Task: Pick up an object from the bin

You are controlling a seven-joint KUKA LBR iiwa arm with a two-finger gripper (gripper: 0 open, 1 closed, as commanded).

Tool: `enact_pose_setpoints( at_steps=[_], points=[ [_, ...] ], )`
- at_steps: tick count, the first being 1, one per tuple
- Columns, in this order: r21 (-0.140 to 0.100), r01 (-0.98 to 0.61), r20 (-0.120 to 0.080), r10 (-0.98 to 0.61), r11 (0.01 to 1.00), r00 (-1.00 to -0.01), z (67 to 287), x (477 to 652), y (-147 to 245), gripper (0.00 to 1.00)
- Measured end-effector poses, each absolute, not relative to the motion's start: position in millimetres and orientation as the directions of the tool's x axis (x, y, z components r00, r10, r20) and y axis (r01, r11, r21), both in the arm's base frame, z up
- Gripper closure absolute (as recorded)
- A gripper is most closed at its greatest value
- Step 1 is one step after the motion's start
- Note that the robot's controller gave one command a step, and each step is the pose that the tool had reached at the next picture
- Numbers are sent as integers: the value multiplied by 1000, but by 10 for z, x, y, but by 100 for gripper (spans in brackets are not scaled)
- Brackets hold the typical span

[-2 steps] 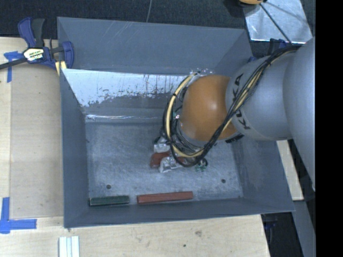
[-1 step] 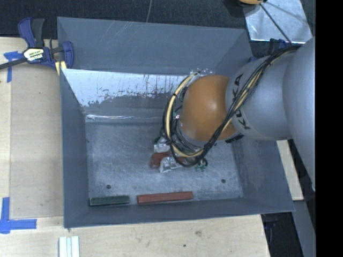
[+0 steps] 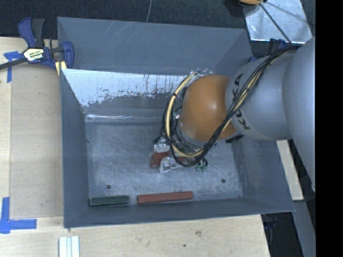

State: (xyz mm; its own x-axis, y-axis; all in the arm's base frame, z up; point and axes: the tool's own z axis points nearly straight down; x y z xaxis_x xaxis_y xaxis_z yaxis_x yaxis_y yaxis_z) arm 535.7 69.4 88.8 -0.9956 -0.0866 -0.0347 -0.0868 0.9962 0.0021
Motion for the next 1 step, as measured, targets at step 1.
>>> enact_pose_setpoints(
  at_steps=[1],
  points=[
    [2, -86, -35, -86, 996, -996, 888, 5357, 694, 100]
  ],
)
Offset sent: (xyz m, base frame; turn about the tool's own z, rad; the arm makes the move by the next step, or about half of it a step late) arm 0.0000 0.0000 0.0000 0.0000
